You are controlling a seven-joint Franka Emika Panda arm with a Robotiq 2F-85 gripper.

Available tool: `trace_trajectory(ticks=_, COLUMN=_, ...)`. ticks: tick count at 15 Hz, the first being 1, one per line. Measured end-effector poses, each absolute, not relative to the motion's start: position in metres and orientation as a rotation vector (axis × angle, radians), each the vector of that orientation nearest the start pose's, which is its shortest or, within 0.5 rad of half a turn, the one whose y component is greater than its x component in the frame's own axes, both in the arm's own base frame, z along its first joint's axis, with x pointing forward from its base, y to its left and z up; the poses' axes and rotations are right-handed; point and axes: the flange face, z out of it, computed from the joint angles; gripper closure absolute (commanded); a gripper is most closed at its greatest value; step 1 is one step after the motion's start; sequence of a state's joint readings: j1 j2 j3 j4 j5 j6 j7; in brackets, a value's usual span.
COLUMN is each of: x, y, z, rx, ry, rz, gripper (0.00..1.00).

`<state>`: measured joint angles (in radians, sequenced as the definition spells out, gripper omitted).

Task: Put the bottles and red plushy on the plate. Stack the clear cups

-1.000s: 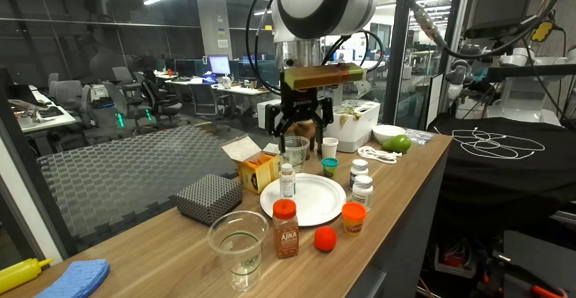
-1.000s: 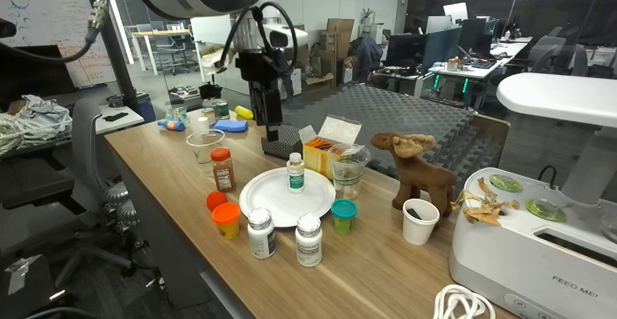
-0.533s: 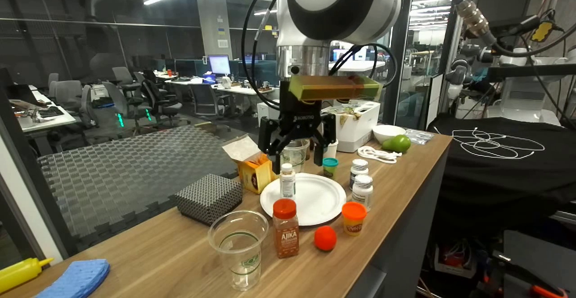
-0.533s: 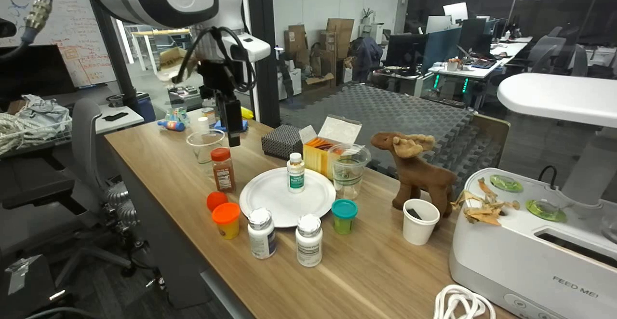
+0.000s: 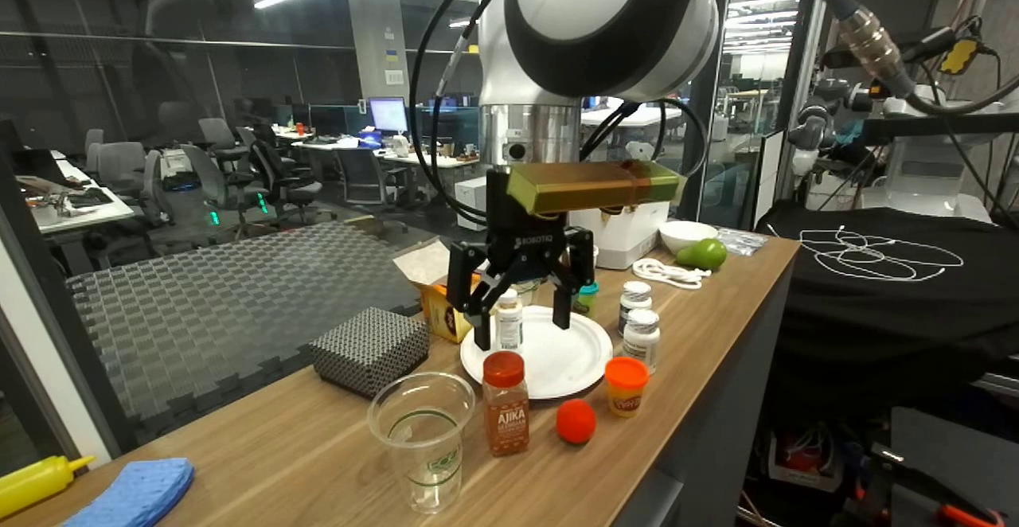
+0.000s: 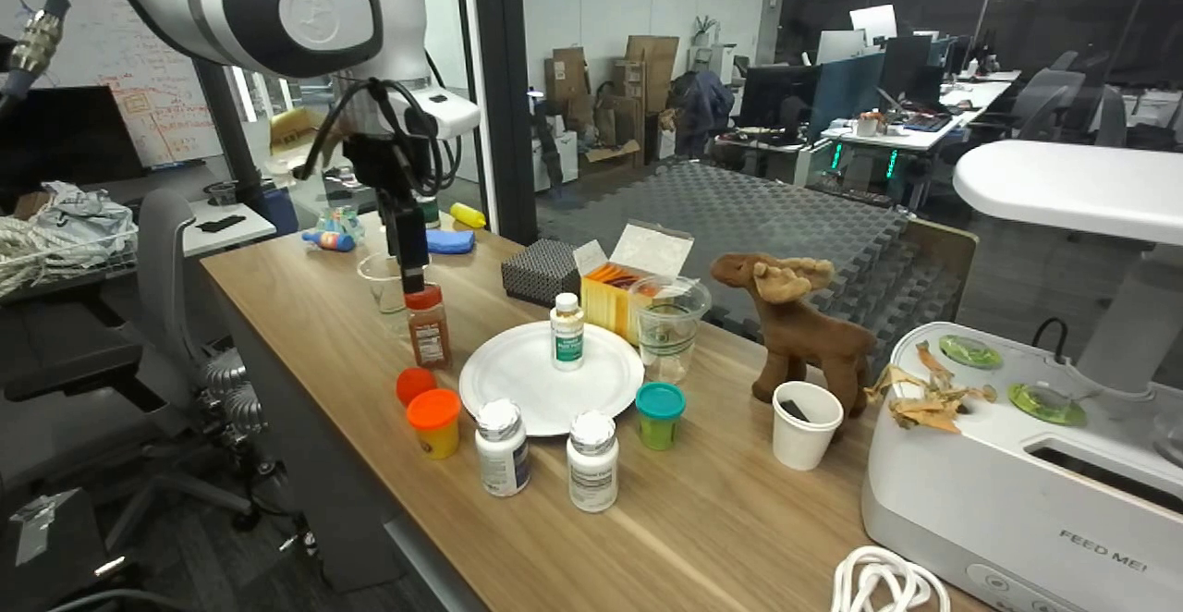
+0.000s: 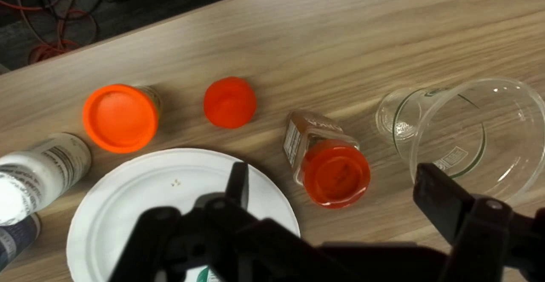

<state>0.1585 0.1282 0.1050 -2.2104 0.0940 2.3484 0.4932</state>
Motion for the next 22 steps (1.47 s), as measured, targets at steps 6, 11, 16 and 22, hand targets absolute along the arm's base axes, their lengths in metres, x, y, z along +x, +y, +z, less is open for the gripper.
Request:
trace_trajectory(ticks=6, x=0.524, y=0.151, z=0.307, rx=-3.039, ry=0.437, rz=0.073, gripper=0.0)
trace_trajectory(ticks=11, x=0.528, y=0.153, z=0.295, rx=-3.039, ry=0.438, rz=0.085, gripper=0.0)
trace_trajectory(ticks=16, x=0.538, y=0.155, z=0.291, rx=-3.025, ry=0.451, rz=0.039, gripper=0.0)
trace_trajectory(ticks=22, x=0.545, y=0.153, z=0.284, rx=-3.017, ry=0.505, rz=0.048, gripper=0.0)
